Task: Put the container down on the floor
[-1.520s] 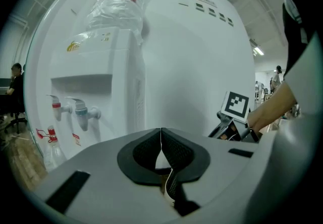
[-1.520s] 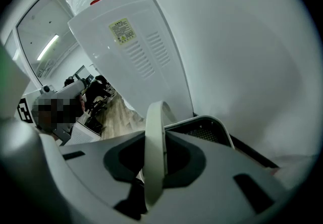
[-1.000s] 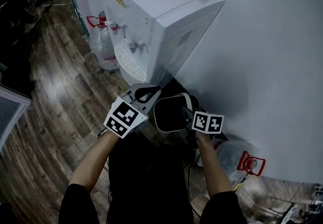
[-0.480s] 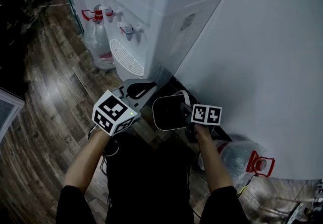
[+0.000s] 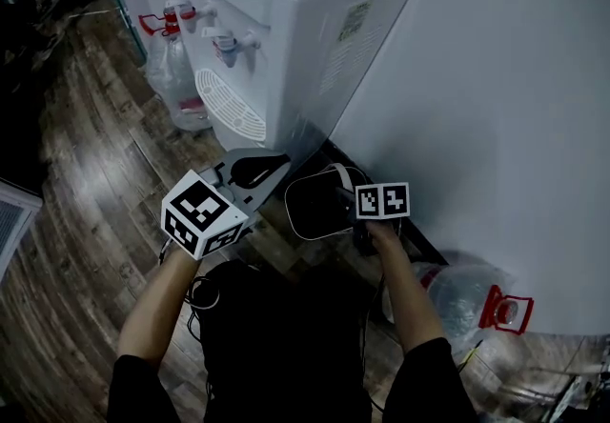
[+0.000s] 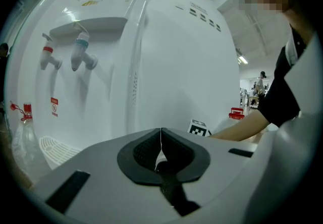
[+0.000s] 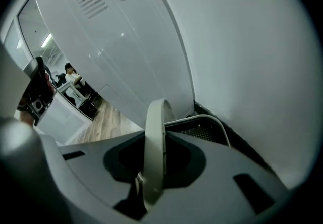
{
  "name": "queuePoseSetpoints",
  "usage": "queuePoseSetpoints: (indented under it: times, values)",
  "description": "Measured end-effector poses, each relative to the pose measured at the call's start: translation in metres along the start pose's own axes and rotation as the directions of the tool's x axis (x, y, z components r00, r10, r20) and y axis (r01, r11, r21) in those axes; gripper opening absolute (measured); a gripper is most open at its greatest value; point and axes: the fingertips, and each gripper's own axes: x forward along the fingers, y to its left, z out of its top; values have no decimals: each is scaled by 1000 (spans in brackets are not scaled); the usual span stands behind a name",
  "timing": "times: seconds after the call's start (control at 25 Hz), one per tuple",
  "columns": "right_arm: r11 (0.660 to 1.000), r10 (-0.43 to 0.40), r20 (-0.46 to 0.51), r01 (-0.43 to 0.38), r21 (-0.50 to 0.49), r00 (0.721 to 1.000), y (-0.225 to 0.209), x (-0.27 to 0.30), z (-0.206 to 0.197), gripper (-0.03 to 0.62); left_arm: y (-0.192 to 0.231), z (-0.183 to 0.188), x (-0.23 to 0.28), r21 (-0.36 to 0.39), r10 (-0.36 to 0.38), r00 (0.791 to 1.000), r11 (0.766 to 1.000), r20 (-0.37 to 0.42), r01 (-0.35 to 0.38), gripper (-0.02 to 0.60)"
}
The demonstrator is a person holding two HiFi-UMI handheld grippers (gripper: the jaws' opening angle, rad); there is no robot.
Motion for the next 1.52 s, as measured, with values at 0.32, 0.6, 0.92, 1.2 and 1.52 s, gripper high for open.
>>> queuePoseSetpoints:
  times: [0.32, 0.6, 0.92, 1.2, 1.52]
  values:
    - [958, -3, -120, -31, -283, 993, -13, 21, 13, 71, 7, -11, 9, -8, -11, 1000, 1000, -14, 11, 15]
    - [886, -100, -189, 1, -464, 977, -20, 28, 22, 71, 9, -23, 12, -5, -14, 999, 1000, -38, 13, 15]
    - [899, -71, -105, 18, -438, 992, -10, 37, 23, 72, 13, -29, 8, -15, 2, 999, 1000, -39, -3, 15]
    - [904, -82, -93, 35, -425, 992, 5, 50, 14, 74, 15, -35, 5, -23, 20, 999, 1000, -39, -21, 15]
    - [924, 7, -159, -67, -376, 987, 20, 59, -5, 89, 17, -37, 1, -23, 34, 999, 999, -43, -35, 15]
